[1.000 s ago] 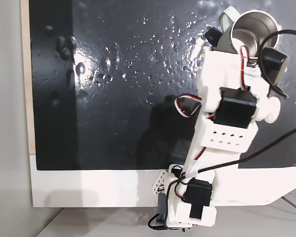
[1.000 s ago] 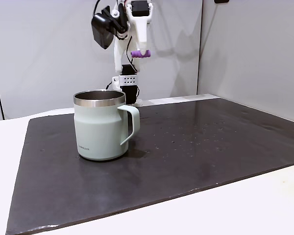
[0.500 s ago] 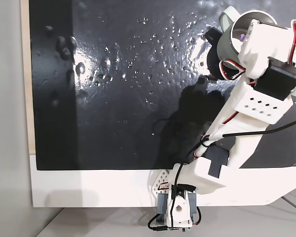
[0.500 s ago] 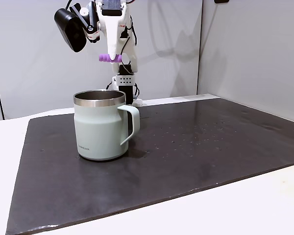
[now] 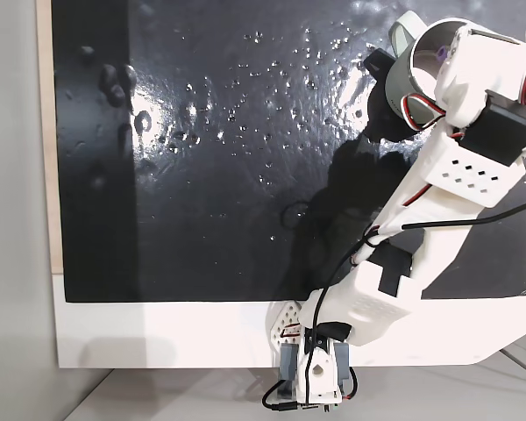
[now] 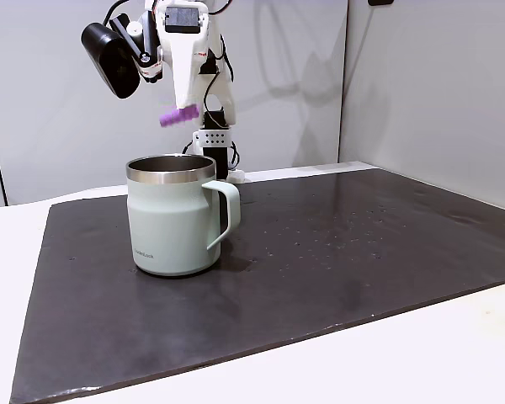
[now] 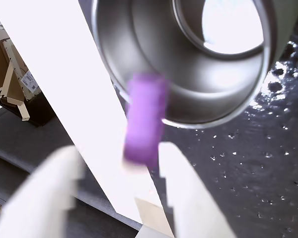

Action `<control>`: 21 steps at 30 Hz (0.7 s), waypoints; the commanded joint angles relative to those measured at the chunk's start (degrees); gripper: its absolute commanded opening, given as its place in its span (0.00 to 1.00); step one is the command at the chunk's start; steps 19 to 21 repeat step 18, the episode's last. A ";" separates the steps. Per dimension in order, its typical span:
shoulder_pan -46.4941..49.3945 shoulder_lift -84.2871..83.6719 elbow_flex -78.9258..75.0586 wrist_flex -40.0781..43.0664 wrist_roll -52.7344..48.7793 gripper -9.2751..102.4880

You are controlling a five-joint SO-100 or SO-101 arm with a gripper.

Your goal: Grasp a pengrip and put it in the cup.

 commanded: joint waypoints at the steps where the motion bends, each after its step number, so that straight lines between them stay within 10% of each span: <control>1: 0.70 2.46 -2.46 0.26 -0.62 0.36; 21: -0.62 8.17 2.90 0.35 -0.79 0.34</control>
